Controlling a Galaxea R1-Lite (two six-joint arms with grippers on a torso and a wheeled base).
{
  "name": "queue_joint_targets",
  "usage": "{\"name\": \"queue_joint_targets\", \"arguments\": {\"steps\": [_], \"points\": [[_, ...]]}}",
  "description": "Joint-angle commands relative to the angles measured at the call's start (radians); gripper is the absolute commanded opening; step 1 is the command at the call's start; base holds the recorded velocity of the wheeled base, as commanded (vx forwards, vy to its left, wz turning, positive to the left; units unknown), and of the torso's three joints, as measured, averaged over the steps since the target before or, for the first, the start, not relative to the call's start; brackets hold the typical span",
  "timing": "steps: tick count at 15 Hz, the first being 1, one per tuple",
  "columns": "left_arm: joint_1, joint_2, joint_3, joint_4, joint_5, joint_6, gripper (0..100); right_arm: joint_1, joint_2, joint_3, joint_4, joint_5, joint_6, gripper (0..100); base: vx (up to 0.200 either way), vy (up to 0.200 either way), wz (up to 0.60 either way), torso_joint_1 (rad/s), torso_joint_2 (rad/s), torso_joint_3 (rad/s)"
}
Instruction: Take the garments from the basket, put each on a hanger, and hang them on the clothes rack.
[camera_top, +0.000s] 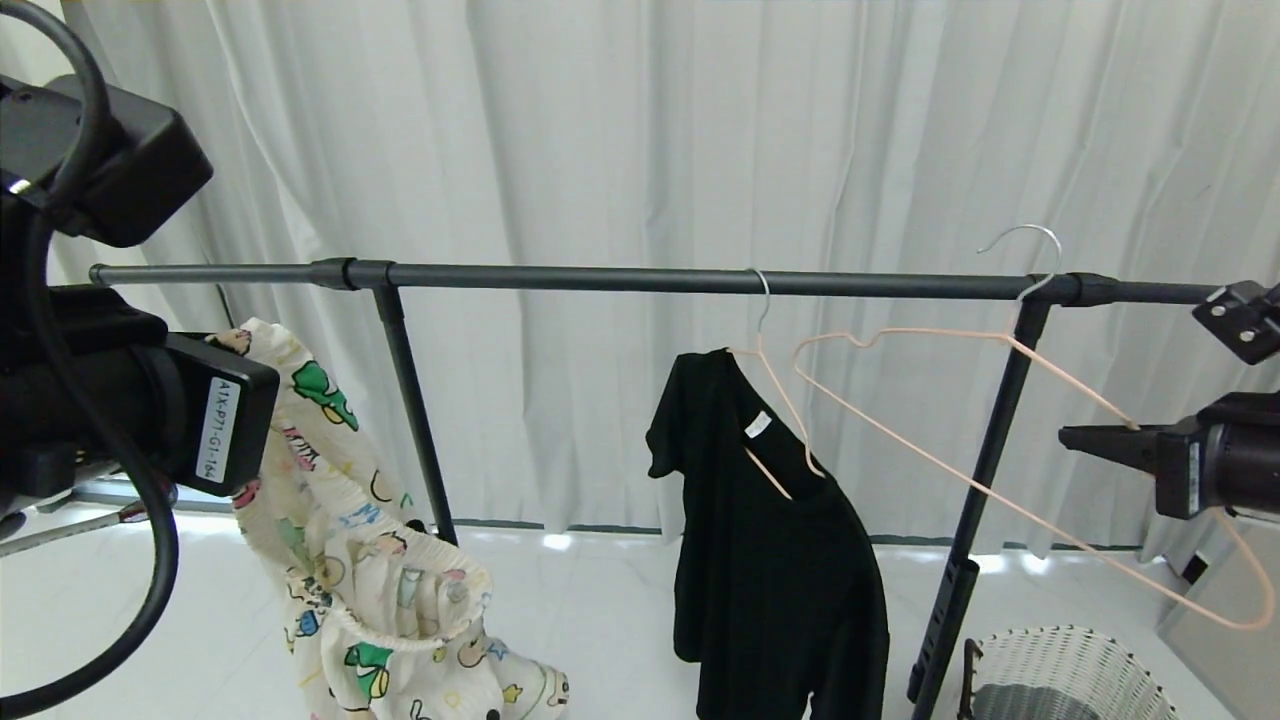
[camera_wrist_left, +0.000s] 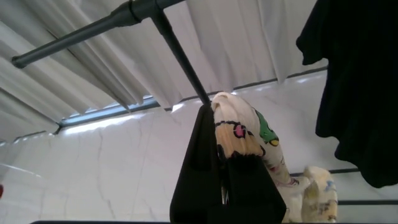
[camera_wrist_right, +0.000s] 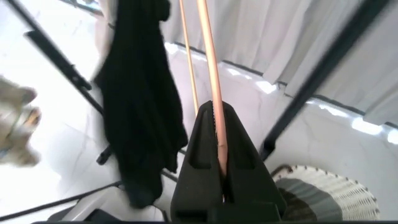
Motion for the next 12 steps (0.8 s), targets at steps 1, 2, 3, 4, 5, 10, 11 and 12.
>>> {"name": "queue_joint_targets", "arguments": {"steps": [1,2,3,4,5,10,11,12], "points": [[0.0,0.001,0.002,0.0,0.0,0.001,0,0.0,-0.126,0.065,0.0,0.0,-0.002,0,-0.2,0.0,0.0,-0.007,-0.01,0.007],[0.0,0.001,0.005,0.0,0.0,0.001,0,0.002,-0.153,0.084,0.0,0.0,-0.003,0,-0.2,0.0,0.0,0.002,0.01,0.002],[0.0,0.001,0.017,0.0,0.004,0.001,0,0.007,-0.173,0.093,0.0,0.0,-0.003,0,-0.2,0.0,0.0,0.007,0.01,0.002],[0.0,0.0,0.028,0.0,0.004,-0.001,0,0.011,-0.189,0.096,0.0,0.001,-0.003,0,-0.2,0.0,0.0,0.002,0.0,0.002],[0.0,0.0,0.04,-0.001,0.005,-0.001,0,0.023,-0.203,0.096,0.0,0.001,-0.003,0,-0.2,0.0,0.0,-0.007,0.0,-0.002],[0.005,0.028,0.06,-0.001,0.005,-0.01,0,0.289,-0.244,0.138,0.002,0.0,0.001,0,-0.12,0.0,0.0,0.001,0.0,0.001],[0.008,0.038,0.066,-0.001,0.005,-0.019,0,0.395,-0.247,0.171,0.002,0.0,0.0,0,0.0,0.0,0.0,0.0,0.0,0.0],[0.011,0.054,0.066,-0.001,0.005,-0.041,0,0.496,-0.247,0.196,0.002,-0.005,0.001,0,0.0,0.0,0.0,0.0,0.0,0.0]]}}
